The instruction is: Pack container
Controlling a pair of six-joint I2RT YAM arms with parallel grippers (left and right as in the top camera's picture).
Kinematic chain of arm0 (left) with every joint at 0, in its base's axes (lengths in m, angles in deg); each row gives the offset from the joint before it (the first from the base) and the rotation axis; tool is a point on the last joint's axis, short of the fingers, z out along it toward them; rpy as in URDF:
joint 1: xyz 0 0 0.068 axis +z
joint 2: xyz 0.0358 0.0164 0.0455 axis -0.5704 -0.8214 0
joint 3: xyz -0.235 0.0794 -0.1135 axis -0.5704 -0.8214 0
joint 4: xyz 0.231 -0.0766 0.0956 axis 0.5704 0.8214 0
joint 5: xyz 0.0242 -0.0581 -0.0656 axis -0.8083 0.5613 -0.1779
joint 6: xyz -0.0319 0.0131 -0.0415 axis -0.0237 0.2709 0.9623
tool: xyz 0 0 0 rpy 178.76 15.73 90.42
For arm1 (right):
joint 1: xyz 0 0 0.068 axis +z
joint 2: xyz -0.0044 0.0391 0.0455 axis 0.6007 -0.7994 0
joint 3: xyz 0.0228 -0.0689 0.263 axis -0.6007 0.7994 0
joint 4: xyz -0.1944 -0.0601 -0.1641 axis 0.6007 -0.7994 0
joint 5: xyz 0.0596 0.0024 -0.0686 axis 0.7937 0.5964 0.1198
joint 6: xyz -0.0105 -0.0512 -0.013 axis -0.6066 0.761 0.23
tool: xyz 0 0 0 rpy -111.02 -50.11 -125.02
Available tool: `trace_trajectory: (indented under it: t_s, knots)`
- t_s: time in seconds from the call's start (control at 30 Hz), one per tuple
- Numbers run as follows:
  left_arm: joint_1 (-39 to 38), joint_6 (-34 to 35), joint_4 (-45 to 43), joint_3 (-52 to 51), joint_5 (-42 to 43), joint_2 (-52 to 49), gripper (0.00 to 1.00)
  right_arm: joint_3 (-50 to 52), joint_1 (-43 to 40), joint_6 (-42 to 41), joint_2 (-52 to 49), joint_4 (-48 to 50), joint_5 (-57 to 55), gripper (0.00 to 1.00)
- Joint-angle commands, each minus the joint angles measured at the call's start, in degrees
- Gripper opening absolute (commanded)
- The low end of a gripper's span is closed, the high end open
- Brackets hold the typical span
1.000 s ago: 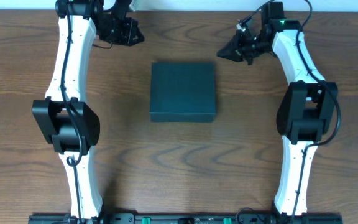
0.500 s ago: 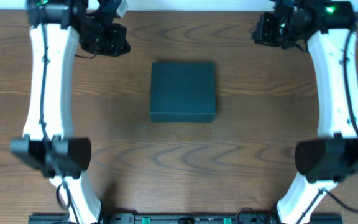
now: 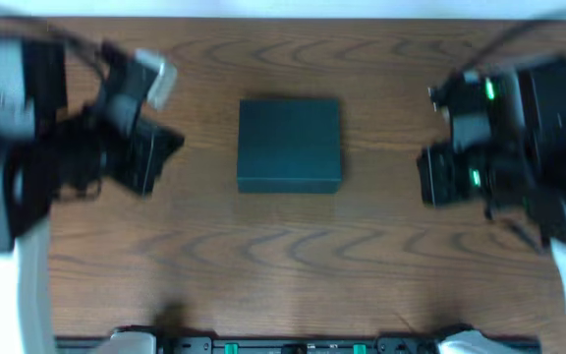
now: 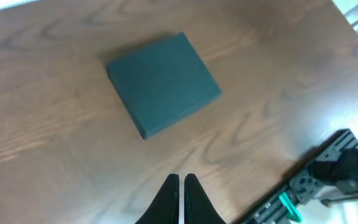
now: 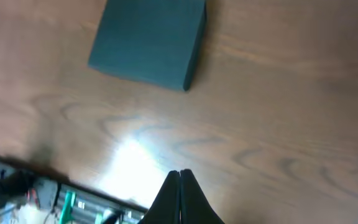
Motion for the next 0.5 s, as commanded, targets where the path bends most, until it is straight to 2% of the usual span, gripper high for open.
trace_trajectory:
  t_s: [0.0,0.1,0.27,0.47]
  knots:
    - [0.3,-1.5,-2.3,-14.1,1.2,9.3,0.06,11.4,2.7,-5.4,9.6,1.7,-2.7,0.01]
    - [0.3,-1.5,-5.9,-32.0,1.6,21.8,0.06,29.0,3.7,-10.7,25.1,5.6,-2.6,0.02]
    - [0.3,-0.1,-9.1,-51.5,5.1,37.1,0.06,52.3,3.7,-15.7,46.3,8.4,3.1,0.02]
    - [0.3,5.6,-13.2,-66.0,5.6,48.6,0.06,66.1,3.7,-20.2,61.5,8.6,6.9,0.02]
